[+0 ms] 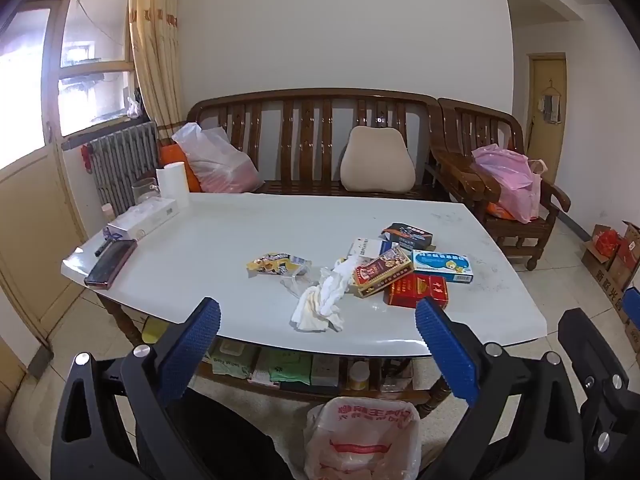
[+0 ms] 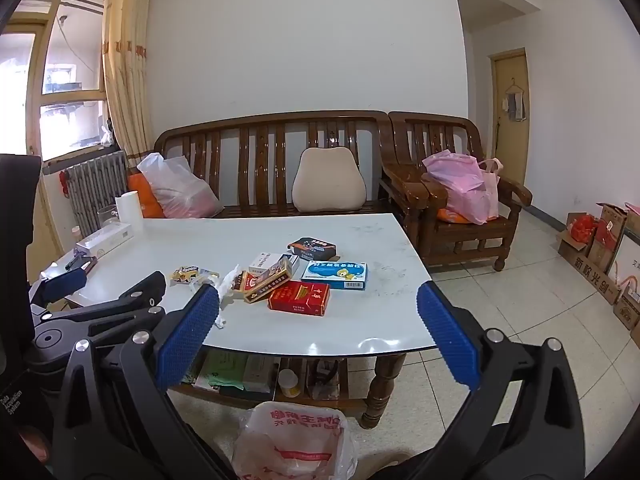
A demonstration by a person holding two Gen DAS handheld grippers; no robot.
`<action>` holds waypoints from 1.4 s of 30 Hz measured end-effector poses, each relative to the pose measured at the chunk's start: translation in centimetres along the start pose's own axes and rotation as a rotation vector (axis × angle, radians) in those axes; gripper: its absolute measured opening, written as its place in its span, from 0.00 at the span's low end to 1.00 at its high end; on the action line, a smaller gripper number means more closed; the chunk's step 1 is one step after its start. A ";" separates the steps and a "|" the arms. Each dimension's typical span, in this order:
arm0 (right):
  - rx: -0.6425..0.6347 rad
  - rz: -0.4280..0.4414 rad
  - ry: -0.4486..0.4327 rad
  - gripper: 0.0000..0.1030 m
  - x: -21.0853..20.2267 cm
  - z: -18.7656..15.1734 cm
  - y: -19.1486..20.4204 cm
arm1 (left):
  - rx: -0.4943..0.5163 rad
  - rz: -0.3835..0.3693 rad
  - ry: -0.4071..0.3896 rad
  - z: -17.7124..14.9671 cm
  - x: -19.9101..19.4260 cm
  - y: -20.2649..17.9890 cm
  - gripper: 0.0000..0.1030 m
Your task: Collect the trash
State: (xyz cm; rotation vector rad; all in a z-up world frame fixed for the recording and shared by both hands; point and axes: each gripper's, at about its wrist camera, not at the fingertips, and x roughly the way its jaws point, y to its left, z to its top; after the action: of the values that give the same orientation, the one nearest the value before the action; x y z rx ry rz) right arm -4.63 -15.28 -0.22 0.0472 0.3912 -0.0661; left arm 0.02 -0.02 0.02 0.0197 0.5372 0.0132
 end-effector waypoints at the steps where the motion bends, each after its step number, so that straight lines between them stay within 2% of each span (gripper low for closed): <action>1: -0.002 -0.003 0.000 0.94 0.0 0.0 0.0 | 0.001 0.005 0.000 0.0 0.0 0.0 0.93; 14: -0.027 -0.016 -0.001 0.94 0.6 -0.3 1.4 | -0.018 0.004 -0.008 0.7 -0.2 0.6 0.93; 15: -0.024 -0.017 0.001 0.94 0.3 -0.1 1.0 | -0.025 0.005 -0.015 -0.1 -0.5 0.8 0.93; 42: -0.017 -0.005 0.001 0.94 0.1 0.1 1.1 | -0.034 0.017 -0.016 -0.3 -0.4 1.2 0.93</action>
State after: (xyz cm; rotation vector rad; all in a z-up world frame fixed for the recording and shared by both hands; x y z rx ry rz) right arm -4.45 -14.17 -0.09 0.0291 0.3933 -0.0679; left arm -0.44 1.17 -0.02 -0.0087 0.5212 0.0387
